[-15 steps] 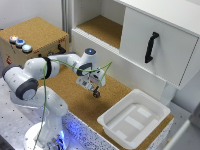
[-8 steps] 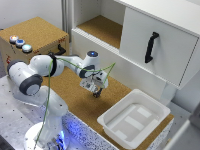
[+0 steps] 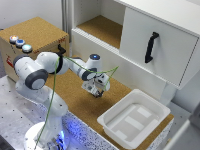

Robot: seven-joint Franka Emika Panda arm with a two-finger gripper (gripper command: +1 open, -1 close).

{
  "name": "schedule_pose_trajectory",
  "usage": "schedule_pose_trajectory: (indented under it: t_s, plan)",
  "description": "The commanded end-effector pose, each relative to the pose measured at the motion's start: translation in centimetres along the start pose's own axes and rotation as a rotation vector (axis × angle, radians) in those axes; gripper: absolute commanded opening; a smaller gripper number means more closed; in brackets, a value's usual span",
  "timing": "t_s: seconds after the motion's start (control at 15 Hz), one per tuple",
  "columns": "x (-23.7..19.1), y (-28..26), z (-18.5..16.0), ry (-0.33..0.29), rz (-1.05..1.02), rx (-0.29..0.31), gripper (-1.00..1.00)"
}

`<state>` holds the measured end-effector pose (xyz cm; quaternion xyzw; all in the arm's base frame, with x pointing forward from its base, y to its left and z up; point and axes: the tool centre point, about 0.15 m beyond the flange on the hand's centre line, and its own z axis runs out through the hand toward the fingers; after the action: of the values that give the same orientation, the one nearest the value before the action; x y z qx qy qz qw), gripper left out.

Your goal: Lift the purple block

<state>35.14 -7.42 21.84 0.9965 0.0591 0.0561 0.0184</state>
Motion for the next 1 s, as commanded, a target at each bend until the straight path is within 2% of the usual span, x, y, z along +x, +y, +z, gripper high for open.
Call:
schedule_pose_trajectory:
  t_s: [0.0, 0.07, 0.73, 0.93]
  plan:
    - [0.2, -1.3, 1.9, -0.005, 0.002, -0.032, 1.0]
    - [0.3, -1.5, 1.9, -0.004, 0.004, -0.031, -1.0]
    - [-0.5, -2.2, 2.1, -0.024, 0.021, -0.027, -1.0]
    - [-0.1, -1.4, 0.2, 0.012, 0.045, -0.031, -1.0]
